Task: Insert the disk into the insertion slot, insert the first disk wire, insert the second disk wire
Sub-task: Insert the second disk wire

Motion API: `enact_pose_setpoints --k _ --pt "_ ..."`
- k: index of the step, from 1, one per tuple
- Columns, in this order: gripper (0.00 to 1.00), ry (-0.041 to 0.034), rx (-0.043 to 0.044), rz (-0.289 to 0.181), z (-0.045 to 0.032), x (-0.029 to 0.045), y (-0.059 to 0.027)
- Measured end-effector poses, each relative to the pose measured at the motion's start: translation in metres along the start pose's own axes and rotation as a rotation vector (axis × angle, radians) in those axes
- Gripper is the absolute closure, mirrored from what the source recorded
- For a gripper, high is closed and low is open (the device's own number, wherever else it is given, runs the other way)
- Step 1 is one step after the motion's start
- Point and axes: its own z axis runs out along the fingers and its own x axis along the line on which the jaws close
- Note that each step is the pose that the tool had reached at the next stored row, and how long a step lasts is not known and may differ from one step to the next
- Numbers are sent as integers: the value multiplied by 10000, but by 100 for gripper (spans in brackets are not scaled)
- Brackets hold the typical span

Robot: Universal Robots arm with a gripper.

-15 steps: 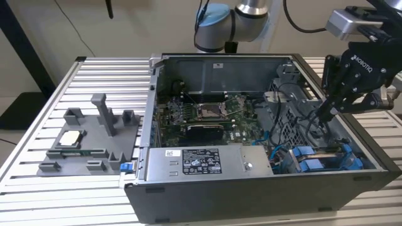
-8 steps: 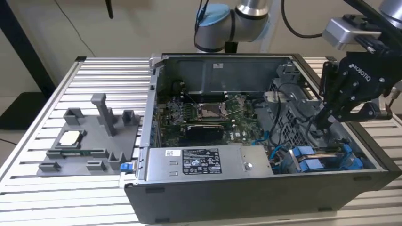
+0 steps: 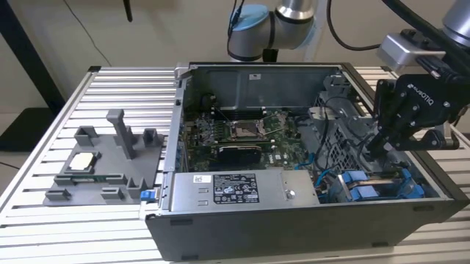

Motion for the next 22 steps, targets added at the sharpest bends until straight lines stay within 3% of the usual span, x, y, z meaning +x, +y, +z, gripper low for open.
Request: enact_pose_setpoints --k 11,22 --pt "84 -40 18 -175 27 4 -4" --pt "84 -26 87 -263 125 52 -100"
